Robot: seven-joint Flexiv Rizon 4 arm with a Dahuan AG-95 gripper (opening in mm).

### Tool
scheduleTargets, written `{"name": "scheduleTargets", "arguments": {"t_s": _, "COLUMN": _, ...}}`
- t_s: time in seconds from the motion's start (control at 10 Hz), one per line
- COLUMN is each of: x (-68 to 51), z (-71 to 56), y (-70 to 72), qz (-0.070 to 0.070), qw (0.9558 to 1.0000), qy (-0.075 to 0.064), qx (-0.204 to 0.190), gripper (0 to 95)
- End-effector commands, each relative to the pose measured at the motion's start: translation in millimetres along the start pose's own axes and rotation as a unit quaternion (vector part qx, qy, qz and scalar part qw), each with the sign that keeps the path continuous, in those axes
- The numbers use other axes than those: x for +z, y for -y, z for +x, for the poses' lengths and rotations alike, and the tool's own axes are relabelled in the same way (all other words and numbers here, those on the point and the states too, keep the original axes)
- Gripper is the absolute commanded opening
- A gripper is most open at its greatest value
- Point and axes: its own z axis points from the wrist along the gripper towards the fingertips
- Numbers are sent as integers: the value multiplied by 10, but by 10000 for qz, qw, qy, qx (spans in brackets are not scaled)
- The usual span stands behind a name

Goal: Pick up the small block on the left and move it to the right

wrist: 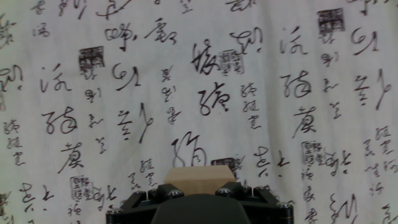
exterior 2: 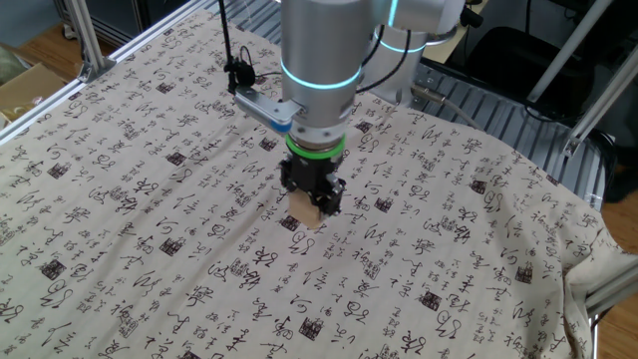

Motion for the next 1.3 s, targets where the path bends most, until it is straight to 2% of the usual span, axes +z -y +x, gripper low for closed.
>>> {"name": "scheduleTargets", "arguments": {"t_s": 0.1, "x": 37, "z": 40, "y": -65, "qz": -58, "qw": 9999, "qy": 24, "qx": 91, "gripper": 0}}
{"name": "scheduleTargets", "arguments": {"t_s": 0.3, "x": 117, "z": 69, "y": -158, "qz": 16, "qw": 9999, "qy": 37, "qx": 147, "gripper": 0}}
{"name": "scheduleTargets", "arguments": {"t_s": 0.4, "x": 148, "z": 65, "y": -172, "qz": 0, "qw": 9999, "qy": 32, "qx": 147, "gripper": 0}}
{"name": "scheduleTargets", "arguments": {"t_s": 0.8, "x": 292, "z": 25, "y": -201, "qz": 35, "qw": 9999, "qy": 32, "qx": -154, "gripper": 0}}
{"name": "scheduleTargets", "arguments": {"t_s": 1.3, "x": 434, "z": -6, "y": -216, "qz": 72, "qw": 9997, "qy": 59, "qx": -205, "gripper": 0}}
